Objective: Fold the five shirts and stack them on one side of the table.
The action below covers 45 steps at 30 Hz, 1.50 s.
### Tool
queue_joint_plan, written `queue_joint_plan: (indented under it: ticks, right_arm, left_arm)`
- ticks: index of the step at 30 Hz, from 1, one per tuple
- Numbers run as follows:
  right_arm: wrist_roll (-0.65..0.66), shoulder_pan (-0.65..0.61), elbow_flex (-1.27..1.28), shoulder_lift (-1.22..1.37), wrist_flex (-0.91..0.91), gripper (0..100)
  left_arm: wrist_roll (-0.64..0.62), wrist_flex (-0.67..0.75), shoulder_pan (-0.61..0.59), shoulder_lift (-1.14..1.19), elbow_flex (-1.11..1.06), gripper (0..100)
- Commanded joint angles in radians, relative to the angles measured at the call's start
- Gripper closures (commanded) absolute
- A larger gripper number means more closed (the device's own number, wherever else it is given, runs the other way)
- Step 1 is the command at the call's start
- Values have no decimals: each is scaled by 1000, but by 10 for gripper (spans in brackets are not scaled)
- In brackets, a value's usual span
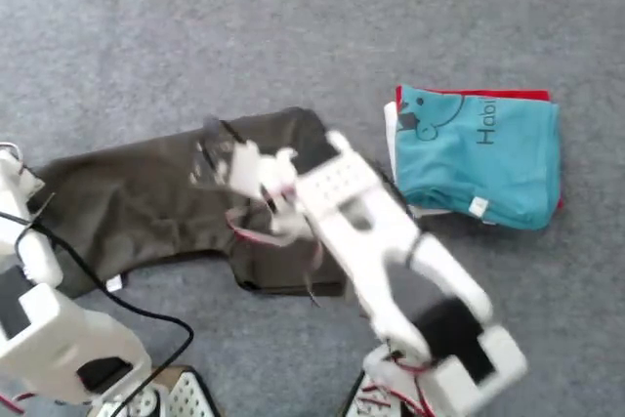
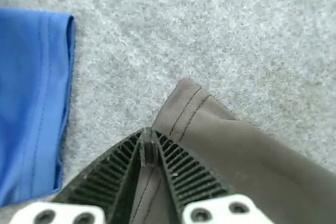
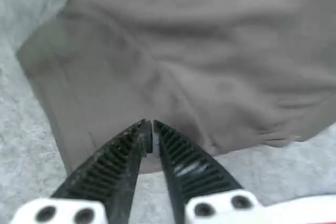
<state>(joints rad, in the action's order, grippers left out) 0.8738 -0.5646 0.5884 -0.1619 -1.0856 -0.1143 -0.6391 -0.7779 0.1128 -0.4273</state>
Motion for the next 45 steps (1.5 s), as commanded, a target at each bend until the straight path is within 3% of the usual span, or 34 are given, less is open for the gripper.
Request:
queue_joint_plan:
  ticks: [1, 11, 26, 45]
  right_arm:
    - [15, -15, 216, -111, 112, 890]
    - [43, -206, 289, -88, 98, 847]
    - [41, -213, 282, 61, 160, 846]
    - [-48, -275, 285, -124, 49, 831]
  left_arm:
    - [-6, -5, -2, -11, 47, 970]
    - [-6, -6, 15, -8, 47, 970]
    - [-9, 2, 16, -8, 54, 970]
    - [-9, 0, 10, -11, 54, 970]
